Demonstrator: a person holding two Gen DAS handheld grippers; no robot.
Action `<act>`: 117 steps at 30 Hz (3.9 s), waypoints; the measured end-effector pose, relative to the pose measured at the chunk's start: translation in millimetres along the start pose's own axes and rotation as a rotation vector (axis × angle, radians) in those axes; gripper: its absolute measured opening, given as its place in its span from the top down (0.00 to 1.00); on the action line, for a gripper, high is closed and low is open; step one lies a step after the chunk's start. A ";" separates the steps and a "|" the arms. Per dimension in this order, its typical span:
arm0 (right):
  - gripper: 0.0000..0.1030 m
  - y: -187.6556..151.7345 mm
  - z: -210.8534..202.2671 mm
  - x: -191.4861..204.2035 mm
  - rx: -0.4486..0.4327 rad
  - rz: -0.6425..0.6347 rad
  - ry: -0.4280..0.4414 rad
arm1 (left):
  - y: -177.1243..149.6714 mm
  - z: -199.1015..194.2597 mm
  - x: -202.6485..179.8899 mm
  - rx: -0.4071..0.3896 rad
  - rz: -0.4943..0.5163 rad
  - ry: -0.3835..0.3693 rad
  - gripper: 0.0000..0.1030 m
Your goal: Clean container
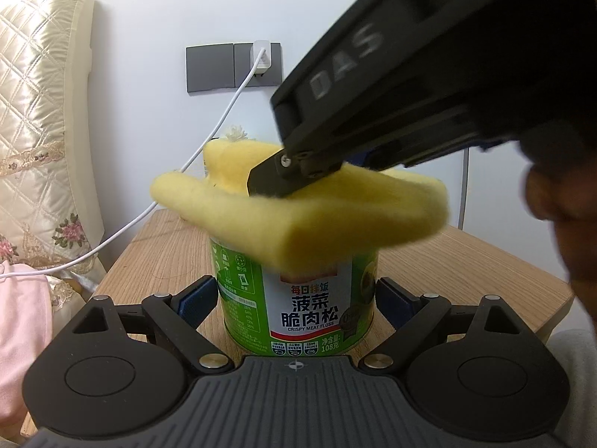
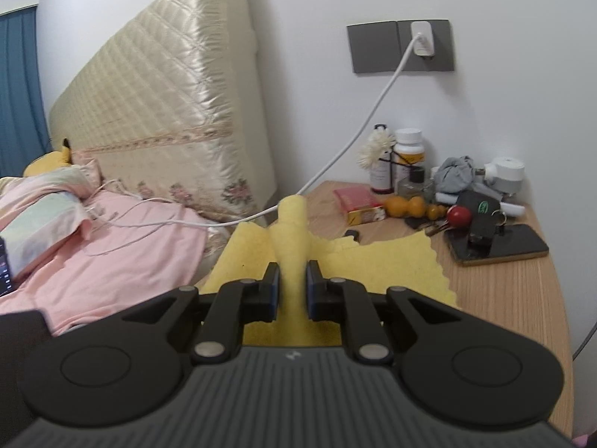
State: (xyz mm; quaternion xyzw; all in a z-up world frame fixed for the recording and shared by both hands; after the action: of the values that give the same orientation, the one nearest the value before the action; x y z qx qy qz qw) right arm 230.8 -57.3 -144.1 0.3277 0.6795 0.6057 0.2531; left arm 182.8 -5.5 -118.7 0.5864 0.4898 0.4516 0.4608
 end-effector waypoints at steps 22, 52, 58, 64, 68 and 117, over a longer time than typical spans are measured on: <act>0.85 3.5 12.2 -6.7 -0.014 -0.001 -0.018 | -0.1 7.4 9.0 0.003 -0.004 0.001 0.10; 0.85 -0.5 -8.2 1.1 -0.025 -0.001 0.013 | -0.2 13.3 20.5 0.007 -0.006 0.000 0.11; 0.85 0.8 -21.8 -12.6 -0.020 -0.014 -0.024 | -0.1 12.4 20.8 0.009 -0.004 0.000 0.11; 0.85 4.5 -6.0 -28.5 -0.045 0.007 -0.065 | -0.3 12.8 23.0 0.009 -0.004 0.000 0.11; 0.85 4.6 4.1 -18.8 -0.051 0.013 -0.044 | -0.6 13.4 25.0 0.007 -0.004 0.000 0.11; 0.12 -13.1 82.3 -149.5 0.140 0.090 -0.321 | 3.5 -6.4 -7.3 0.005 -0.002 0.009 0.10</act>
State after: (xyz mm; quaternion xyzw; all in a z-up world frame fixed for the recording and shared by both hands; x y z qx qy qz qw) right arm 388.2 -116.3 -176.4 0.4670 0.6555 0.5075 0.3076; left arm 176.3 -12.4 -114.7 0.5850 0.4935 0.4523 0.4578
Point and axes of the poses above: each gripper's, at about its wrist camera, not at the fingertips, and z roughly the way its jaws point, x to its left, y to its top, the point moved 7 cm from there along z, roughly the way its jaws point, and after that the axes turned 8 degrees about -x, right-handed, at the moved point
